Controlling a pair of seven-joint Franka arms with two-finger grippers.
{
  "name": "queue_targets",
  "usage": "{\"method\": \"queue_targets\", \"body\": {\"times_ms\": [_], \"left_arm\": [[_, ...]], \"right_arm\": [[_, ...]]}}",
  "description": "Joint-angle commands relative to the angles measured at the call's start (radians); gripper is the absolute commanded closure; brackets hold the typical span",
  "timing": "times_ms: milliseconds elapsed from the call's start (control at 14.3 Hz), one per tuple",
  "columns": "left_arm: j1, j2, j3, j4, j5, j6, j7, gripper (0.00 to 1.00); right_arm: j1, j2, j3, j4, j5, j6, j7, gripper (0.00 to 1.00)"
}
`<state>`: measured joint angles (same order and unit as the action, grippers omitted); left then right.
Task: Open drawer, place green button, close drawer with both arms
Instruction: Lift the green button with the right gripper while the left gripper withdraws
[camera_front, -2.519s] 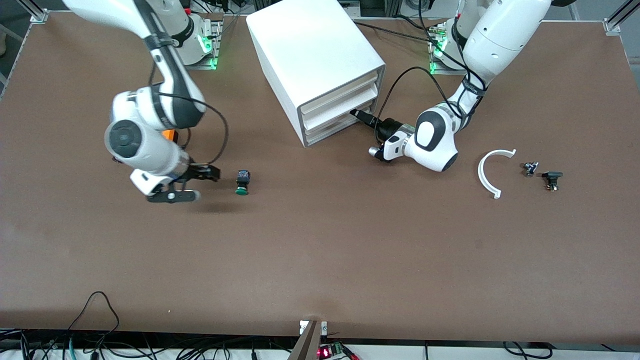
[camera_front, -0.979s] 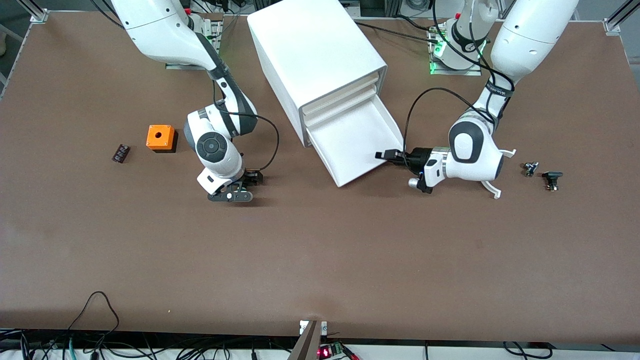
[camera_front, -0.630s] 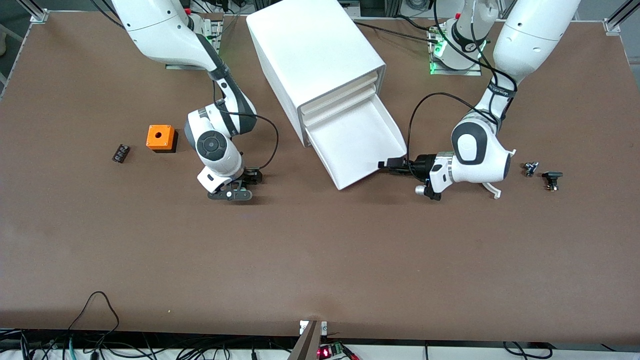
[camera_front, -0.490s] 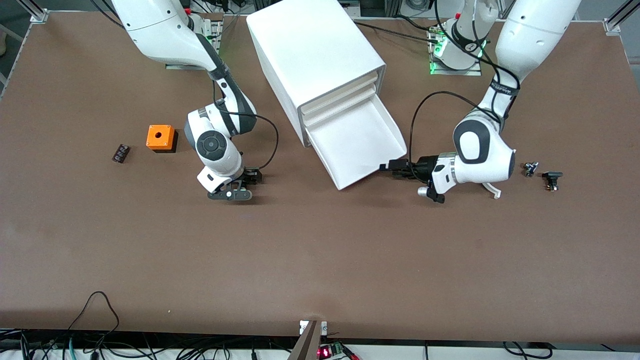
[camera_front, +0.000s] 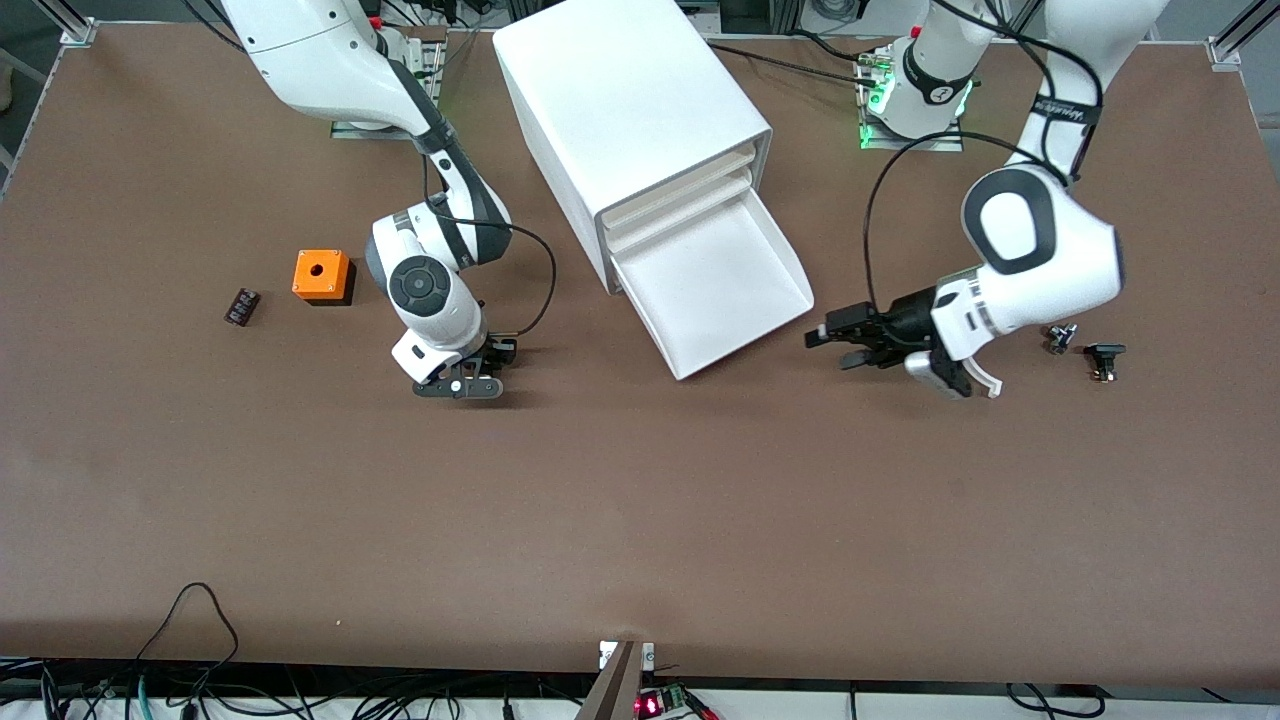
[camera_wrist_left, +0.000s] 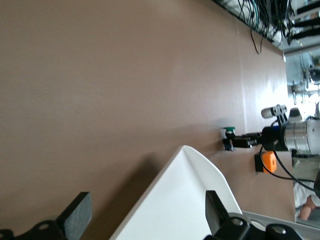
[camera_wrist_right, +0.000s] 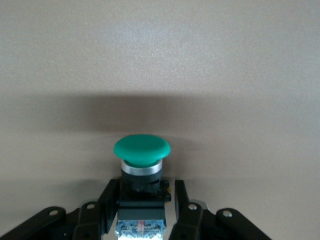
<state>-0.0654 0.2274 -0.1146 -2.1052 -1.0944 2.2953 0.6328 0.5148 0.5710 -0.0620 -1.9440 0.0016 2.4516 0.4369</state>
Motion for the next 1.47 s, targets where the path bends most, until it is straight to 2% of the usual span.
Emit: {"method": "queue_targets", "body": {"times_ms": [0, 140, 210, 350, 490, 630, 909, 1119, 1259, 1399], "left_arm": [[0.036, -0.081, -0.004, -0.039, 0.022, 0.03, -0.002, 0.0], [0.082, -0.117, 0.001, -0.039, 0.043, 0.023, 0.004, 0.0], [0.101, -0.135, 0.006, -0.035, 0.136, 0.018, 0.002, 0.0], [0.101, -0.183, 0.042, -0.006, 0.397, -0.022, -0.008, 0.0], [0.101, -0.209, 0.079, 0.045, 0.526, -0.115, -0.057, 0.0], [0.101, -0.21, 0.118, 0.152, 0.684, -0.259, -0.111, 0.0], [0.092, -0.217, 0.119, 0.368, 0.959, -0.526, -0.301, 0.0], [0.078, -0.218, 0.11, 0.438, 1.062, -0.615, -0.43, 0.0], [0.075, -0.218, 0.108, 0.462, 1.073, -0.661, -0.531, 0.0], [0.073, -0.217, 0.107, 0.487, 1.081, -0.727, -0.594, 0.0]], "right_arm": [[-0.001, -0.014, 0.005, -0.026, -0.015, -0.002, 0.017, 0.55], [-0.001, -0.008, 0.005, -0.021, -0.015, -0.002, 0.013, 0.64], [-0.001, -0.01, 0.005, -0.018, -0.015, -0.002, 0.008, 0.68], [-0.001, -0.014, 0.005, 0.002, -0.015, -0.003, -0.006, 0.71], [-0.004, -0.037, 0.005, 0.025, -0.015, -0.017, -0.014, 0.71], [-0.006, -0.06, 0.004, 0.071, -0.018, -0.083, -0.039, 0.71], [-0.025, -0.109, -0.001, 0.196, -0.018, -0.198, -0.196, 0.71], [-0.027, -0.108, -0.001, 0.334, -0.009, -0.206, -0.401, 0.71], [-0.03, -0.102, 0.007, 0.375, 0.0, -0.201, -0.62, 0.71], [-0.032, -0.1, 0.048, 0.411, 0.053, -0.204, -0.864, 0.71]]}}
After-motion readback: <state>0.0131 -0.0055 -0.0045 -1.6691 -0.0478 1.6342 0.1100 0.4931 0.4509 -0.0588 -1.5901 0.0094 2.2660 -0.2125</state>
